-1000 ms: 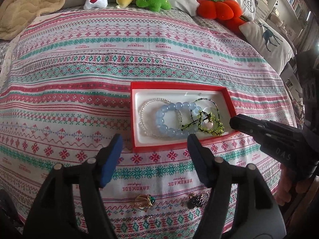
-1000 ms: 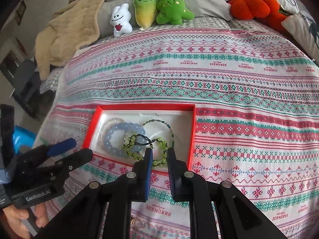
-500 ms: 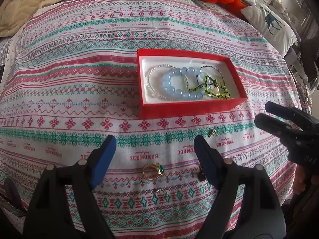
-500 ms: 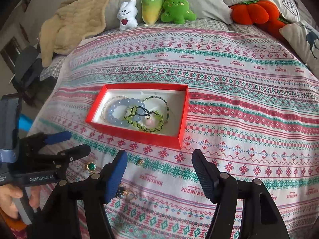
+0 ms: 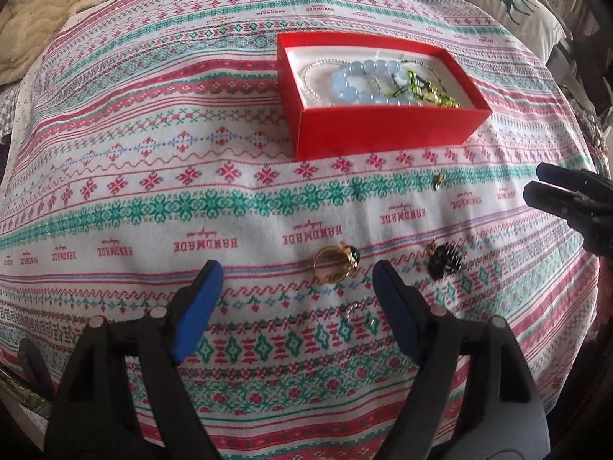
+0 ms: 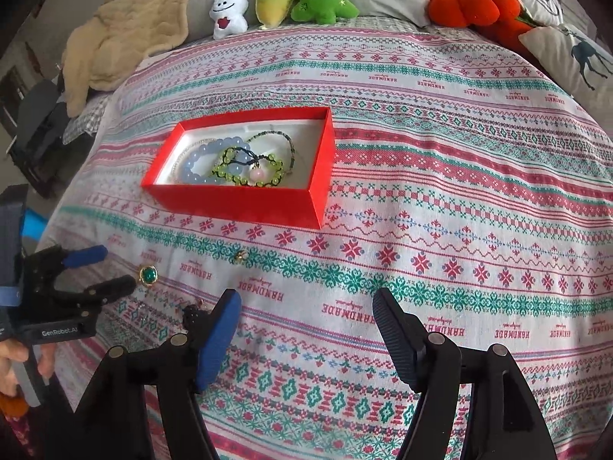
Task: Organize jewelry
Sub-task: 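Grasp the gold ring with the left tool while the right tool grasps a black earring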
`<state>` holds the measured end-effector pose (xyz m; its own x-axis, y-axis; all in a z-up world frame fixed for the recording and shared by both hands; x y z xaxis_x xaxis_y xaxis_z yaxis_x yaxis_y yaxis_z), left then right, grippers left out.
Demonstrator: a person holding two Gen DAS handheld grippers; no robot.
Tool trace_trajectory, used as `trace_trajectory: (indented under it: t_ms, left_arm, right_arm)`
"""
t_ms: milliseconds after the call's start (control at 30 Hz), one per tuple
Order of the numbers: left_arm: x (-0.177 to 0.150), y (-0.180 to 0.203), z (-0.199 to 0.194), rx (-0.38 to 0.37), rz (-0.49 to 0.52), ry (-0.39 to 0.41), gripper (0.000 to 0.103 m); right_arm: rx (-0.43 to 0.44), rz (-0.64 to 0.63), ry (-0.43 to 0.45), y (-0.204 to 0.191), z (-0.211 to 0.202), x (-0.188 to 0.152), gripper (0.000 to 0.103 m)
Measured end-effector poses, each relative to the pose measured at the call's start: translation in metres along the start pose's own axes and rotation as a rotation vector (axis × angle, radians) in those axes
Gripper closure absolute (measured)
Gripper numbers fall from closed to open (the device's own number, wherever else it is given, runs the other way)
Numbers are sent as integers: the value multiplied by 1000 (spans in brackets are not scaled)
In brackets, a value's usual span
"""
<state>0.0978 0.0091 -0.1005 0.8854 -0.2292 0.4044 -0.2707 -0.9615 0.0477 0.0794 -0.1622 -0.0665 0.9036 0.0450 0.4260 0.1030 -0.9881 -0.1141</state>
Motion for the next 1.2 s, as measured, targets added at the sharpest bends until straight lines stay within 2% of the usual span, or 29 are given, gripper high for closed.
trace_trajectory:
  t_ms: [167,300,500,733,967,1100,1167,1200]
  left_arm:
    - [-13,7,4,-31,35,-9,23]
    - [-16,13,5,-39,69,4,23]
    - [-15,18,6,-90,85,33,23]
    - [-9,34,12,-136,98,49,39]
    - [0,45,23,-115,119,53,45]
    - [6,50,27,-85,128,56,60]
    - [8,49,28,-73,126,57,72]
    - [10,51,29,-73,123,56,72]
  right_arm:
    - [-55,-82,-29,-9,5,-18,30]
    - [-74,-134,-26,-18,6,-29,30]
    - [-84,-204,-46,-35,14,-46,30]
    - [-99,-228,-36,-42,18,-47,30]
    - [-98,-219,-25,-44,19,-41,30]
    - [-98,-221,-25,-44,20,-40,30]
    - [-100,-226,-22,-45,20,-40,30]
    - [-101,-229,-19,-46,20,-40,30]
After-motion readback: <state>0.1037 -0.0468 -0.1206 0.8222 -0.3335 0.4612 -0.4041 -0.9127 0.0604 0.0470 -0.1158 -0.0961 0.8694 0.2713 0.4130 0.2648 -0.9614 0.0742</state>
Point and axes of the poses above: each gripper's, at about its wrist camera, not at the fingertips, and z roughly the way its jaws point, y to its right, x to its top, the point moved 10 cm from there along z, roughly the way its jaws point, and after that the axes turned 1 degree about x, right-handed, at the moved point
